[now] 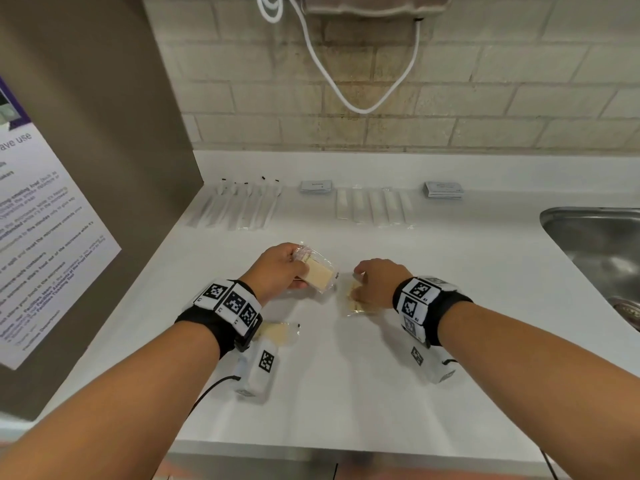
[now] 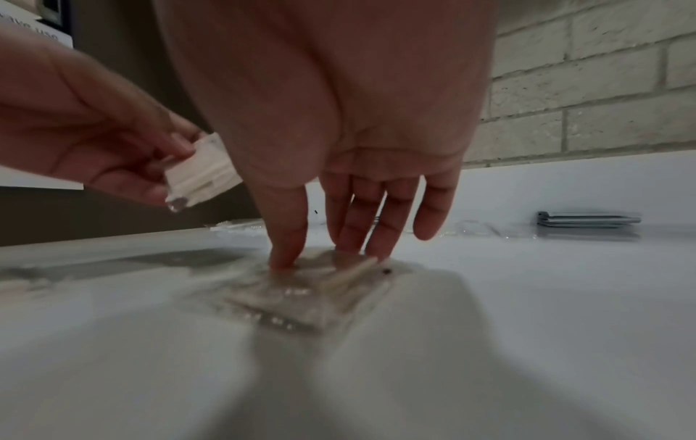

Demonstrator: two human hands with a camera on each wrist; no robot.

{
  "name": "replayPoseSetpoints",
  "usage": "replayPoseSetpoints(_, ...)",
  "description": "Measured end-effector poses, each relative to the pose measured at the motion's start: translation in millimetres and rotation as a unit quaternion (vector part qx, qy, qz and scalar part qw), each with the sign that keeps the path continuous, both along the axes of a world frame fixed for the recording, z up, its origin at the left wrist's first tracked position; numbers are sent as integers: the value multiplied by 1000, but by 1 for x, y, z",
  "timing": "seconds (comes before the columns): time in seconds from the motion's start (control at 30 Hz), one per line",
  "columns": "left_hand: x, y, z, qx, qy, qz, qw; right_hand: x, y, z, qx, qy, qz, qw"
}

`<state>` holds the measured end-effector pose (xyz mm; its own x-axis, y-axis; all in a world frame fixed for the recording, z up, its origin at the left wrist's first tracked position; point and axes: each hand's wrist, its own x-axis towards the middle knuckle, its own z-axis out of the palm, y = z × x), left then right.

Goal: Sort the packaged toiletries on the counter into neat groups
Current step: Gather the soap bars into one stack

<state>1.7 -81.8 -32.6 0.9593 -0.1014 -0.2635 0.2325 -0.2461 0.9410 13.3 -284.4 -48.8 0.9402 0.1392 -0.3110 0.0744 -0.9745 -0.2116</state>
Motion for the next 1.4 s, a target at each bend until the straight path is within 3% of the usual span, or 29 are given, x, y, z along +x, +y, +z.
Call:
replayPoseSetpoints(0.23,-4,1,-1,-4,-3,3,1000,1,-9,18,123,16,2,992)
replayPoseSetpoints(0.33,-6,2,-1,3,-5,3,1000,-5,-10,22,93,67,21,993)
replayPoseSetpoints(0.53,-11,0,0,6,-2,1,1000,-16,-5,12,12,68,31,997)
replayPoseSetpoints(0.7,-14,-1,-1,0,-4,11,1000,-17,-3,12,23,68,18,997)
replayPoseSetpoints(0.9,-18,2,-3,-8,21,29,999,-17,-4,21,169,68,14,983)
replayPoseSetpoints(1.1,-20,-3,-2,-34,37,21,999,-13,3,47,328,6,48,943)
replayPoseSetpoints(1.4,-18,-8,11,-70,16,13,997,-11,16,51,392,55,14,918)
